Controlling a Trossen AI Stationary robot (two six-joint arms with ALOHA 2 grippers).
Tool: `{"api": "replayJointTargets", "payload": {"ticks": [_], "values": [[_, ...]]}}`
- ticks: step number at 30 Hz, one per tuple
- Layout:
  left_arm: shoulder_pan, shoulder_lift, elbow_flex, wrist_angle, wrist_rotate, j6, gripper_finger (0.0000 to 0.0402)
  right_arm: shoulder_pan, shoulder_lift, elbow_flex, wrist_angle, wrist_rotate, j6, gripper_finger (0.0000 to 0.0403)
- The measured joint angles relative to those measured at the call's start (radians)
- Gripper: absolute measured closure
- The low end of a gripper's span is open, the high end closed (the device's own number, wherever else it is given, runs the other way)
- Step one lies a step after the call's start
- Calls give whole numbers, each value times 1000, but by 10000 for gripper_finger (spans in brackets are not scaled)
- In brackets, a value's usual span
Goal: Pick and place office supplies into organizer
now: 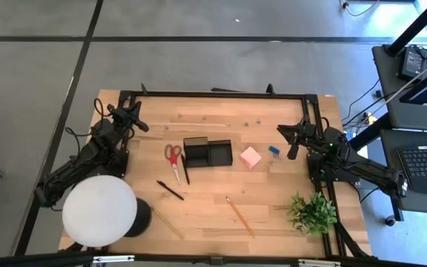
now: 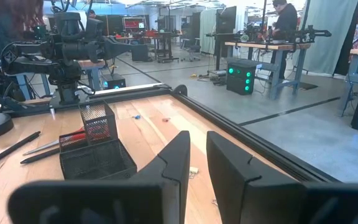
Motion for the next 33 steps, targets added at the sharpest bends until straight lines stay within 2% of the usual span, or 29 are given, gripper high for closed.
{"api": "replayJointTargets", "payload": {"ticks": [30, 33], "values": [[0, 0, 0, 0, 0, 0, 393, 0, 0, 0, 15, 0, 6, 343], [0, 0, 0, 0, 0, 0, 393, 0, 0, 0, 22, -2, 118, 343]]}}
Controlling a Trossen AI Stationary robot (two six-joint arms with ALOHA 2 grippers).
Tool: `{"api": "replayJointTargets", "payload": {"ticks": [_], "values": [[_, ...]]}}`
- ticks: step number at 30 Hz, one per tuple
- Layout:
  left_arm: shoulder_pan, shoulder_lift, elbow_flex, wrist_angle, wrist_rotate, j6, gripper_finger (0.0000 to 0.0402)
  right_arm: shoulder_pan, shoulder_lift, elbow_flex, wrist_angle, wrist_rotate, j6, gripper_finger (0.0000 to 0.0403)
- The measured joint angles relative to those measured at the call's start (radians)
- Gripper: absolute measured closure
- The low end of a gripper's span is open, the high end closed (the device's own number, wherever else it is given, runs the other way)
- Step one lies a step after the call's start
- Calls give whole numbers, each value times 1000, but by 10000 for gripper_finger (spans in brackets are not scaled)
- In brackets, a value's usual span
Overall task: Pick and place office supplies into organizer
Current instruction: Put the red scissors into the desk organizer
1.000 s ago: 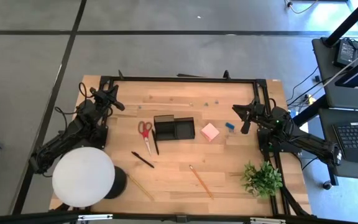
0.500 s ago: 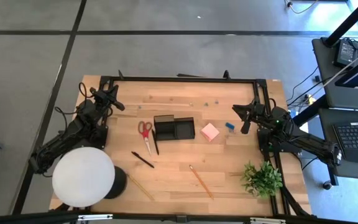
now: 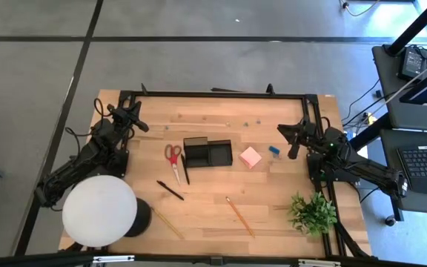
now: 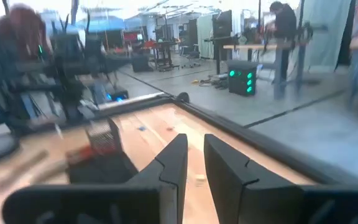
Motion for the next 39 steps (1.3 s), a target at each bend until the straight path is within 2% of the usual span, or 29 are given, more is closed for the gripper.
{"api": "replayJointTargets", "payload": {"ticks": [4, 8, 19, 30, 34, 39], "values": [[0, 0, 0, 0, 0, 0, 392, 0, 0, 0, -13, 0, 194, 343], [0, 0, 0, 0, 0, 0, 389, 0, 0, 0, -13, 1, 276, 343], [0, 0, 0, 0, 0, 0, 390, 0, 0, 0, -6, 1, 250, 338], [0, 0, 0, 0, 0, 0, 393, 0, 0, 0, 3, 11, 247, 230], [0, 0, 0, 0, 0, 0, 391, 0, 0, 0, -2, 11, 255, 210], [0, 0, 0, 0, 0, -1, 393, 0, 0, 0, -6, 10, 274, 204]]}}
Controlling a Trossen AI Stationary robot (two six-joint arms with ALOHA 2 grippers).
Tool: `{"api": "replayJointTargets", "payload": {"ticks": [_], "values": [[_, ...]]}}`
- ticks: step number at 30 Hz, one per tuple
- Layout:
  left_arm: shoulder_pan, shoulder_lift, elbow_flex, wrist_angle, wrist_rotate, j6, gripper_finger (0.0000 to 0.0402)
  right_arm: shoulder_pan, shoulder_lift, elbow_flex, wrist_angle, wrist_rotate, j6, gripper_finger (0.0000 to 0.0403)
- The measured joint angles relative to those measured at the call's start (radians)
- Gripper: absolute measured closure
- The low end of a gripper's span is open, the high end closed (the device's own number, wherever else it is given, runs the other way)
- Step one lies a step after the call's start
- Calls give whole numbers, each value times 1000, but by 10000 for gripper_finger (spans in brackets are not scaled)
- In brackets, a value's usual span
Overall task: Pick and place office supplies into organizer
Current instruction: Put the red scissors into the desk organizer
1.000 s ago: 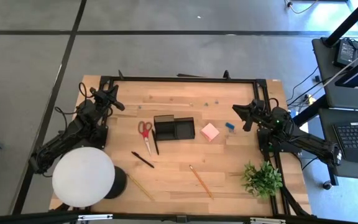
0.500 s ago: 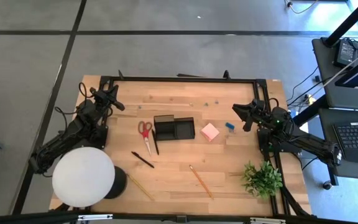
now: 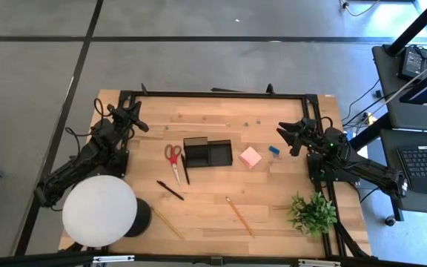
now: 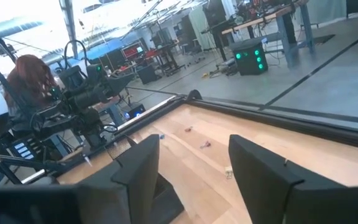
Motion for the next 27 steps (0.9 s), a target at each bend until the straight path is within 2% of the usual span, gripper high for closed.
{"api": "replayJointTargets", "payload": {"ticks": [27], "values": [[0, 0, 0, 0, 0, 0, 392, 0, 0, 0, -10, 0, 6, 212]]}}
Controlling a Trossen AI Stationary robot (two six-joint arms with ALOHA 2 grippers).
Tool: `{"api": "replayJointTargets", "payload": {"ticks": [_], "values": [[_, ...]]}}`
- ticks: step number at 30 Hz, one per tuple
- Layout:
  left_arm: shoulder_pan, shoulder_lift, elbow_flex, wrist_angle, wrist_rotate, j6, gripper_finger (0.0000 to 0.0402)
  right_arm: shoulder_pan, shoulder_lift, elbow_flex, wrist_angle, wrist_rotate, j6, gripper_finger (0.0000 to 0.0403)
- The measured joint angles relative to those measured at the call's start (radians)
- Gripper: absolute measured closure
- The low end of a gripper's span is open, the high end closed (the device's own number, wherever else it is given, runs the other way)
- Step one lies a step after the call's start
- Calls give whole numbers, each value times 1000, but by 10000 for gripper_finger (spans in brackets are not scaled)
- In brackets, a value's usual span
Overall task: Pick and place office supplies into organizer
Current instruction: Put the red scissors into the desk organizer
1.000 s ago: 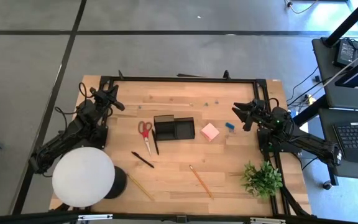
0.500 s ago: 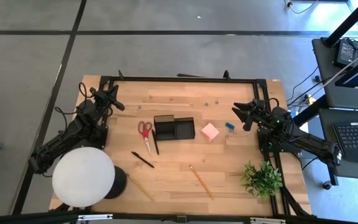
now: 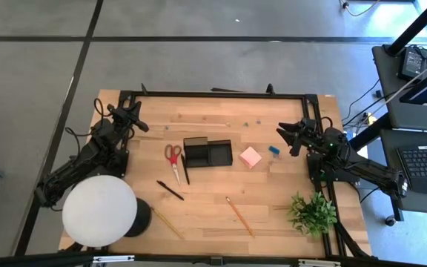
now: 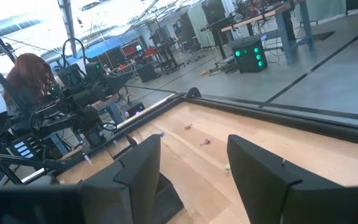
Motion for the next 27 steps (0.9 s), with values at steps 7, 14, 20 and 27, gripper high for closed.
{"api": "replayJointTargets", "payload": {"ticks": [7, 14, 20, 27], "values": [[0, 0, 0, 0, 0, 0, 392, 0, 0, 0, 0, 11, 25, 212], [0, 0, 0, 0, 0, -30, 377, 0, 0, 0, 0, 11, 22, 212], [0, 0, 0, 0, 68, -38, 332, 0, 0, 0, 0, 11, 23, 212], [0, 0, 0, 54, 168, -213, 270, 0, 0, 0, 5, 45, 18, 212]]}}
